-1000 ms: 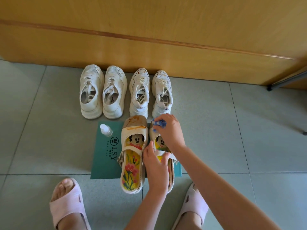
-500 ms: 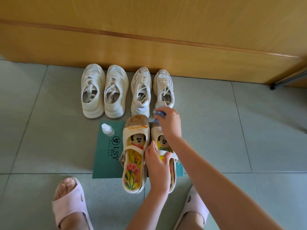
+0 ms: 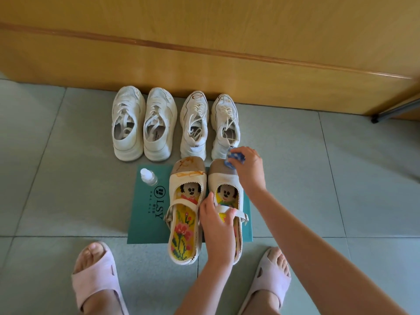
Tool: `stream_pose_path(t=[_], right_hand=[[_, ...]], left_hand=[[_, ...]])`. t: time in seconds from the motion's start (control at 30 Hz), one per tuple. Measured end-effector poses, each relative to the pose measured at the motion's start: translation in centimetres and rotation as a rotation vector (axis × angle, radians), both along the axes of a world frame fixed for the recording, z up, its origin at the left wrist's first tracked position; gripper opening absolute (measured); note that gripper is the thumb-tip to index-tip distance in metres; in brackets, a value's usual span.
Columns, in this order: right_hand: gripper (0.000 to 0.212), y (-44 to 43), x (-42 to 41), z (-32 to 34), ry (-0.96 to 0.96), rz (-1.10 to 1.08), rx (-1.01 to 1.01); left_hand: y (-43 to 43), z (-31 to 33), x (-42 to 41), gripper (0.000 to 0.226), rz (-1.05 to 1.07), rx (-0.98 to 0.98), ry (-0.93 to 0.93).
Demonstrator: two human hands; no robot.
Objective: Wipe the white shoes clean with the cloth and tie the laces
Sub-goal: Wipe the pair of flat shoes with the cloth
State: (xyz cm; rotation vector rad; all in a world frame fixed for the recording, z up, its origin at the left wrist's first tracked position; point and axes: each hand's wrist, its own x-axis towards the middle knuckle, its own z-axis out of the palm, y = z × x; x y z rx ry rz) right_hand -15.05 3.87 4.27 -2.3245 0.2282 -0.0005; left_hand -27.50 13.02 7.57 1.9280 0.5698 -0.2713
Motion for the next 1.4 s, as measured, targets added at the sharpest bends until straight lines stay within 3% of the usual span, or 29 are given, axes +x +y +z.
stream_pose_path(t=[0.13, 0.47, 0.57, 0.67, 0.8, 1.1, 1.3, 1.4], right_hand=[[0.023, 2.3, 1.2, -0.7, 0.063, -0.062, 0.14], [0.022, 0.7, -2.5, 1.4, -0.033, 0.463, -0.001], [0.023, -1.2, -1.7, 1.2, 0.0, 0.339, 0.005], [0.021, -1.6, -0.5, 0.2, 0.032, 0.074, -0.012], [0.021, 0.4, 0.8, -0.2, 0.1, -0.138, 0.156], [0.022, 2.5, 2.1, 1.1, 0.166, 0.149, 0.15], [0.024, 3.5, 3.1, 1.3, 0.227, 0.339, 0.034], [0.024, 3.5, 2.8, 0.9, 0.197, 0.341, 0.014]], left_hand=[[0.0, -0.1, 0.1, 0.063, -0.008, 0.017, 0.001], [0.1, -0.2, 0.0, 0.063, 0.0, -0.012, 0.0], [0.0, -0.3, 0.0, 0.063, 0.001, -0.022, 0.002], [0.0, -0.2, 0.0, 0.062, -0.002, -0.006, -0.003], [0.0, -0.3, 0.0, 0.063, -0.01, 0.008, -0.008], [-0.2, -0.5, -0.1, 0.062, -0.003, 0.063, -0.034], [-0.3, -0.6, -0.1, 0.062, -0.001, 0.062, -0.033], [-0.2, -0.5, -0.1, 0.062, 0.0, 0.059, -0.028]])
